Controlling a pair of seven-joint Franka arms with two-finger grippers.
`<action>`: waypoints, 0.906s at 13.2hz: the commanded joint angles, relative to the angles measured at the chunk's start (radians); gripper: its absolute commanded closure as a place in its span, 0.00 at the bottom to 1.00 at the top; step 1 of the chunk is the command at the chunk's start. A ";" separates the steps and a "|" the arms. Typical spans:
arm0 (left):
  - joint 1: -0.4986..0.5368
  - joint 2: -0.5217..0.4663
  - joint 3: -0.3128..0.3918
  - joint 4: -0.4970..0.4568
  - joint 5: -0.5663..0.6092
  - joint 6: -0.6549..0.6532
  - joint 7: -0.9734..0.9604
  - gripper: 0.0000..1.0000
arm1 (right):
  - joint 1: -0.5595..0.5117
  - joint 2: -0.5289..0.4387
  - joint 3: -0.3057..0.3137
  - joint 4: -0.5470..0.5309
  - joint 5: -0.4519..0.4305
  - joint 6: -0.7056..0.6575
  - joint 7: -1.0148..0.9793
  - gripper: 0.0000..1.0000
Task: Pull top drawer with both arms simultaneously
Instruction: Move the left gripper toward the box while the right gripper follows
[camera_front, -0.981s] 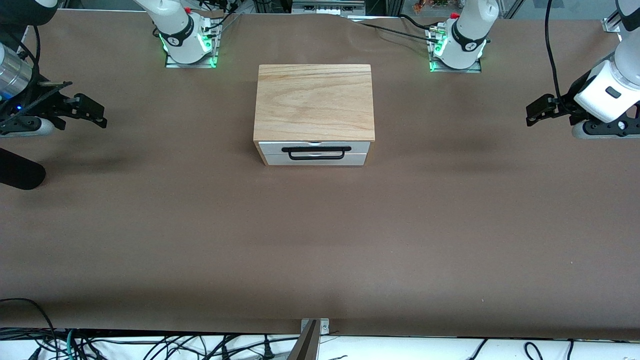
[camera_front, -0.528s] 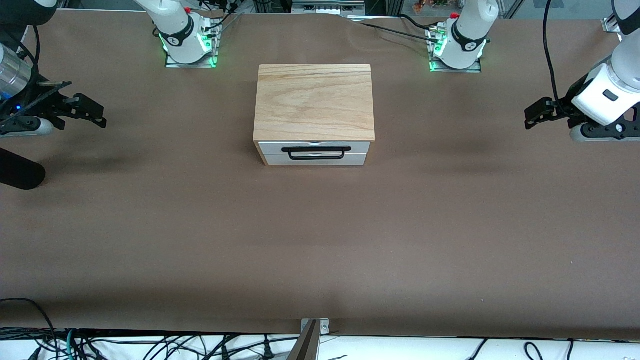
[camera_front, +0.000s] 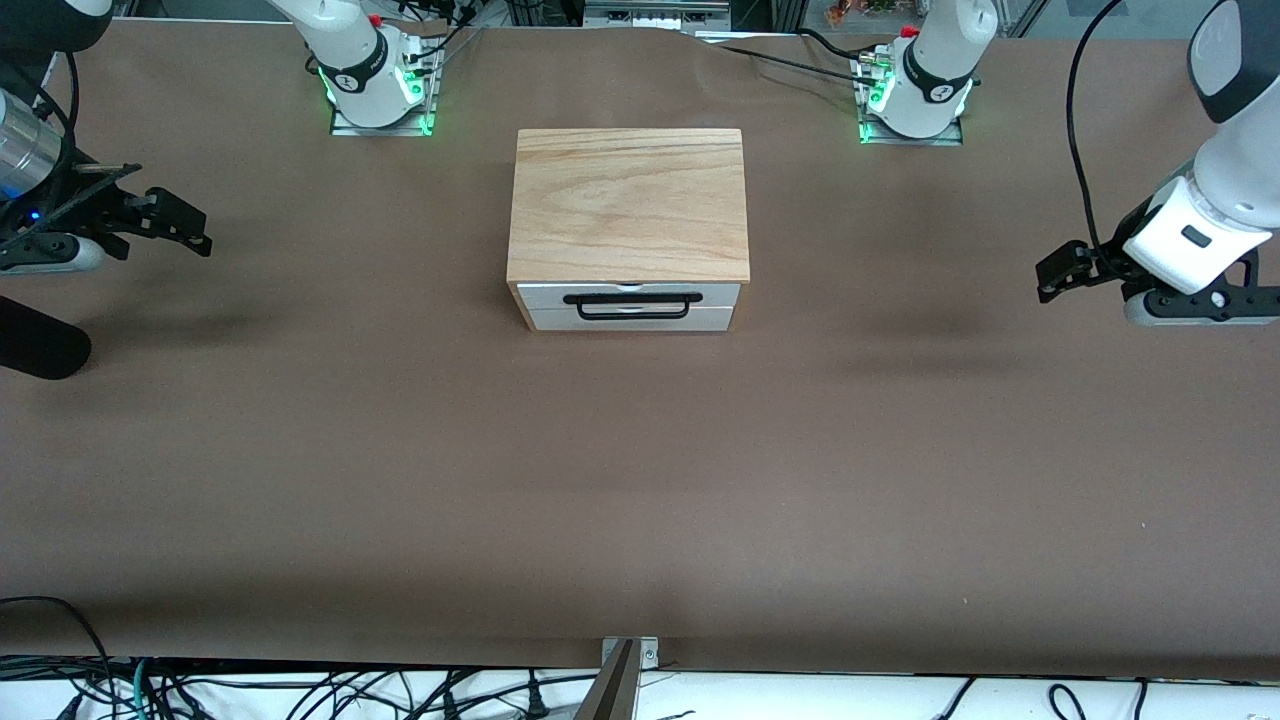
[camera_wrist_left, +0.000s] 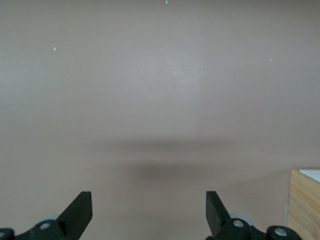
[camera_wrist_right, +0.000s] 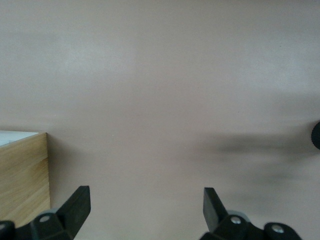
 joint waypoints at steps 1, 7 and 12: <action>0.011 0.003 -0.013 -0.069 0.013 0.118 0.008 0.00 | -0.006 0.003 0.008 0.019 0.003 -0.013 -0.001 0.00; 0.010 0.056 -0.013 -0.147 -0.014 0.273 0.000 0.00 | -0.006 0.003 0.008 0.020 0.001 -0.019 -0.002 0.00; -0.001 0.095 -0.025 -0.265 -0.179 0.420 0.020 0.00 | 0.005 0.025 0.012 0.022 0.016 -0.087 -0.004 0.00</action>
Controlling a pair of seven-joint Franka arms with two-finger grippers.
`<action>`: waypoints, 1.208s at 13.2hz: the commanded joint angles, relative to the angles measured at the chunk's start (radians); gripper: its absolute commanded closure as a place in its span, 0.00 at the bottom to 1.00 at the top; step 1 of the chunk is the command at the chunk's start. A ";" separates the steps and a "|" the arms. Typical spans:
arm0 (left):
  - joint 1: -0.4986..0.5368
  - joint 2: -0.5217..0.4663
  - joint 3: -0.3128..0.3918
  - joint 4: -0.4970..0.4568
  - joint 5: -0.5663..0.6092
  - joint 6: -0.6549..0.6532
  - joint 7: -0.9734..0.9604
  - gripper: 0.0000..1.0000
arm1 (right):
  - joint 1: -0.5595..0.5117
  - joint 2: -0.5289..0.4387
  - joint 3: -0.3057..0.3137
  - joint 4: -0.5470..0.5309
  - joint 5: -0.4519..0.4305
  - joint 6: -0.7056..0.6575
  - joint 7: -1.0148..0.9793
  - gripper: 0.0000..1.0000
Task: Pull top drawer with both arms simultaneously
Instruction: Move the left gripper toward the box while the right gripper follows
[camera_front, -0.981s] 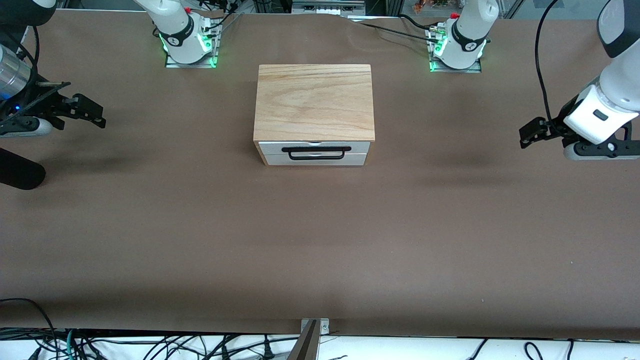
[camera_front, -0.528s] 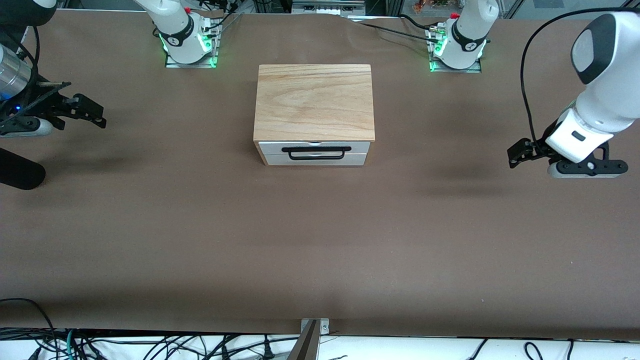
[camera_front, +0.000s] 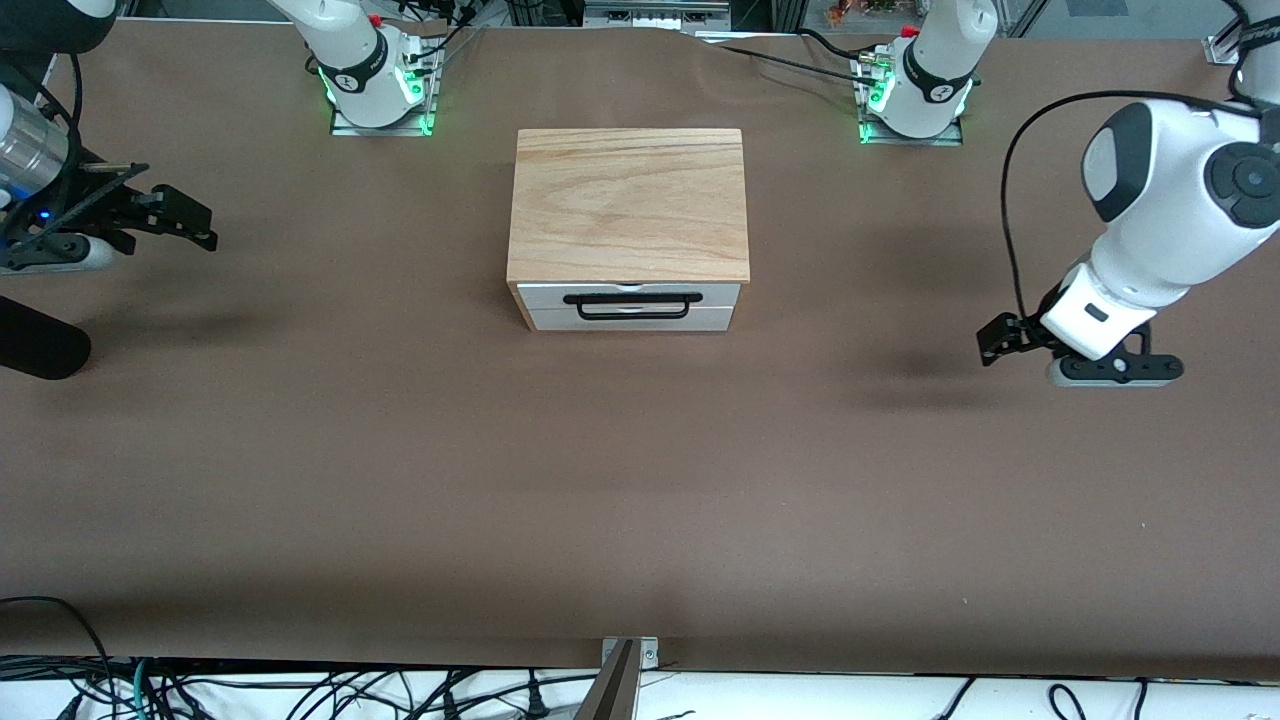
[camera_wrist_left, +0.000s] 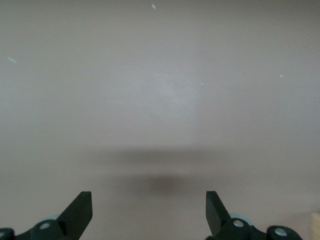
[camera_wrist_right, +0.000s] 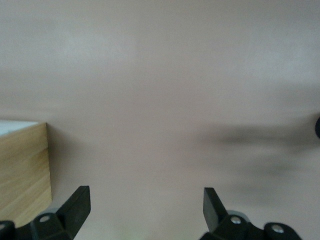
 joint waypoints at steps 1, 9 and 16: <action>-0.001 0.020 -0.038 -0.046 -0.137 0.060 0.019 0.00 | 0.003 0.030 0.007 0.021 0.019 -0.033 -0.008 0.00; -0.002 0.136 -0.063 -0.044 -0.795 0.066 0.461 0.00 | 0.016 0.081 0.007 0.024 0.342 -0.082 -0.016 0.00; -0.077 0.276 -0.063 -0.044 -1.340 0.011 1.035 0.00 | 0.019 0.239 0.013 -0.051 0.801 -0.078 -0.255 0.00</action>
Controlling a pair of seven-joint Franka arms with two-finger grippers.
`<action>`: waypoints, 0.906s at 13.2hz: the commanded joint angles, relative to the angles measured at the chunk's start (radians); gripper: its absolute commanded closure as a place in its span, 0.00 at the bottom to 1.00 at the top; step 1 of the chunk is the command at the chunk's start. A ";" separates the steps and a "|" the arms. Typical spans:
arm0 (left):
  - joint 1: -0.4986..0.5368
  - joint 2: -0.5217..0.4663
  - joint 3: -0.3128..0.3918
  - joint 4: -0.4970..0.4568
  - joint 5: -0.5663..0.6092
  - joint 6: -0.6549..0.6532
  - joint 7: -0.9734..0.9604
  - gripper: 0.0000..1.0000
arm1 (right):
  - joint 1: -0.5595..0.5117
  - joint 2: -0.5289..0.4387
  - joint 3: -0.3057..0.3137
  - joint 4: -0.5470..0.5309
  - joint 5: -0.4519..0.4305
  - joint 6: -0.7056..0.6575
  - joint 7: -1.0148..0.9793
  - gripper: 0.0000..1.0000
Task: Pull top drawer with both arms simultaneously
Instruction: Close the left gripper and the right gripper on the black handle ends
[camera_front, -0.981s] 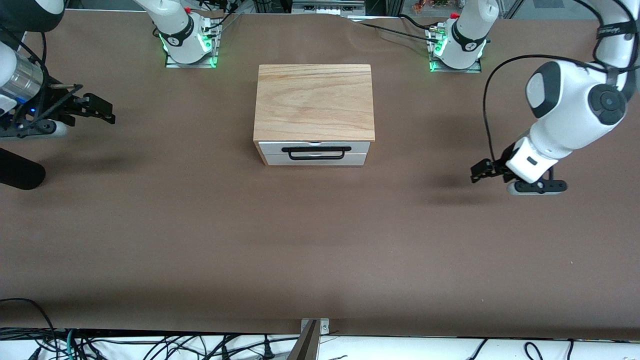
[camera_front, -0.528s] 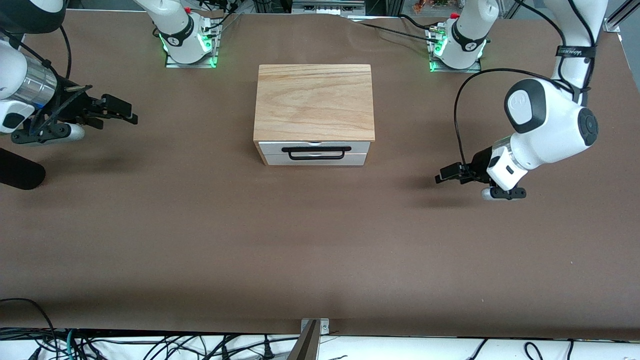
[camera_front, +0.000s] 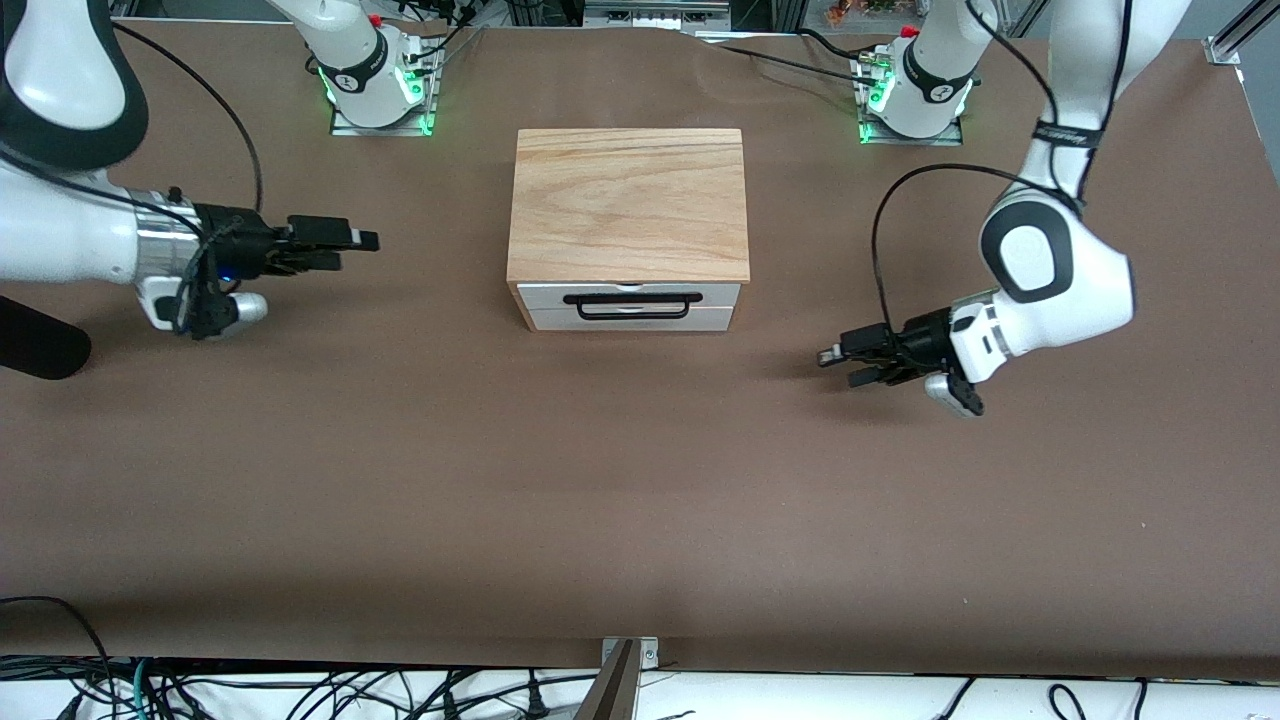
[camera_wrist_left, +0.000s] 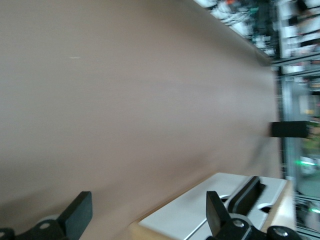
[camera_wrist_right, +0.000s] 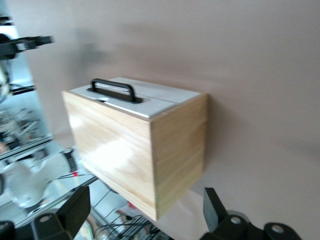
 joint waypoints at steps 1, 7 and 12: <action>-0.051 0.046 0.005 0.005 -0.156 -0.024 0.170 0.00 | 0.000 0.044 0.003 -0.059 0.119 0.033 -0.128 0.00; -0.065 0.109 -0.009 -0.029 -0.380 -0.251 0.386 0.00 | 0.034 0.228 0.005 -0.115 0.410 0.085 -0.464 0.00; -0.097 0.203 -0.009 -0.045 -0.550 -0.398 0.529 0.07 | 0.078 0.338 0.008 -0.173 0.632 0.079 -0.700 0.00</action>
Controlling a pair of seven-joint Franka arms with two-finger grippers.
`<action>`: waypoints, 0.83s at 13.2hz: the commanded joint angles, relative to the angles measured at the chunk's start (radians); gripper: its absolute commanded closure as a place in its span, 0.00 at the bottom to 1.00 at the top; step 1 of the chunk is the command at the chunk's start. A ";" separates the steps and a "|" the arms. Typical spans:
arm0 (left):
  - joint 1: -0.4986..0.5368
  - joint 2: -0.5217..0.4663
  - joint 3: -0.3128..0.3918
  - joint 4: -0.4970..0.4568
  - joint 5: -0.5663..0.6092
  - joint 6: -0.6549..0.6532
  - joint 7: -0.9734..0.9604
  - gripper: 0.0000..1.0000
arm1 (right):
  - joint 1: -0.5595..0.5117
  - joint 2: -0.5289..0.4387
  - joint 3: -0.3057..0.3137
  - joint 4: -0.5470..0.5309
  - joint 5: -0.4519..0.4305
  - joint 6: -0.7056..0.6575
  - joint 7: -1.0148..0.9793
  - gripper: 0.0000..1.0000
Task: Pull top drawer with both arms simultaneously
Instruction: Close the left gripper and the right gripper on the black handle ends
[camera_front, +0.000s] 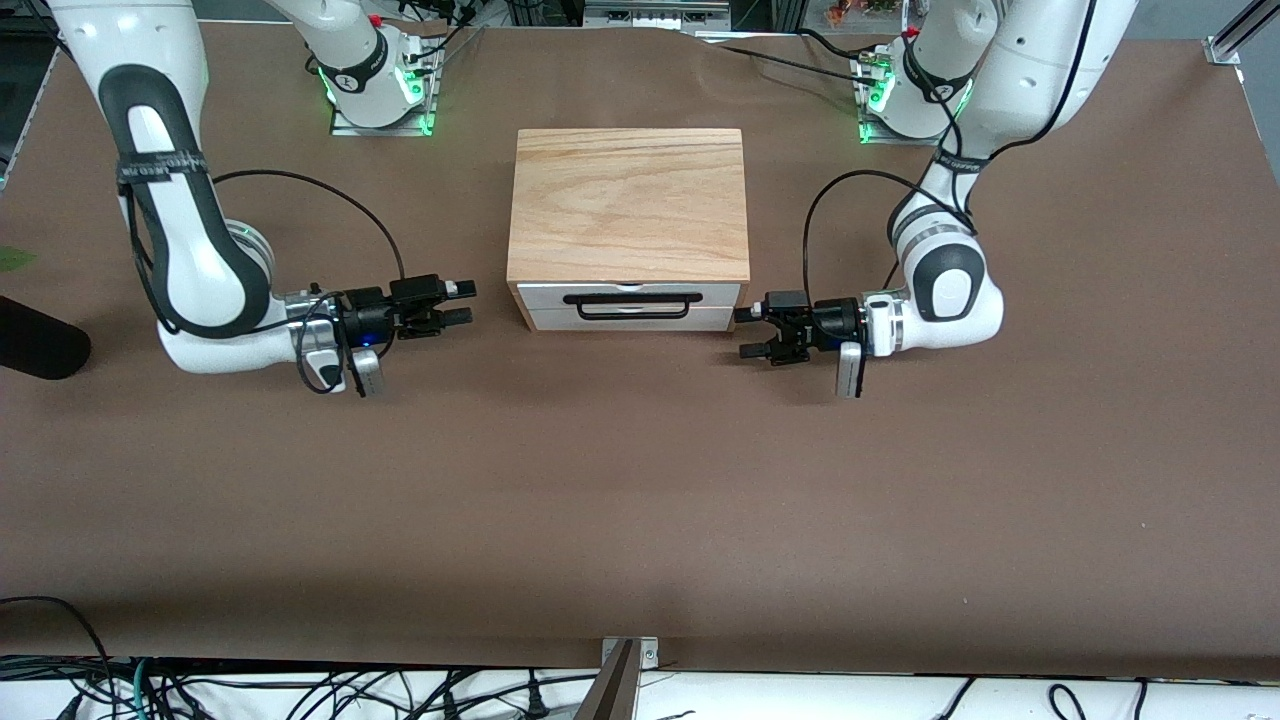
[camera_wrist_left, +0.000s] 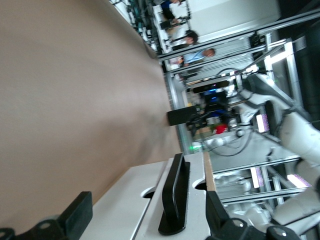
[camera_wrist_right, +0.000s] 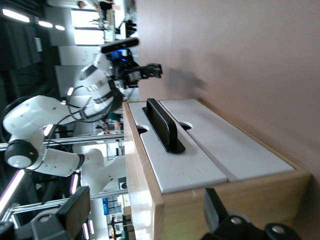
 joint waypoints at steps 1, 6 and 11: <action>-0.023 0.009 0.004 0.006 -0.062 -0.031 0.027 0.11 | 0.043 0.054 0.003 -0.054 0.152 -0.003 -0.160 0.00; -0.058 0.033 -0.014 0.004 -0.153 -0.031 0.016 0.46 | 0.152 0.128 0.003 -0.060 0.388 0.017 -0.265 0.09; -0.083 0.046 -0.040 -0.002 -0.199 -0.029 0.016 0.47 | 0.192 0.153 0.001 -0.054 0.457 0.048 -0.303 0.16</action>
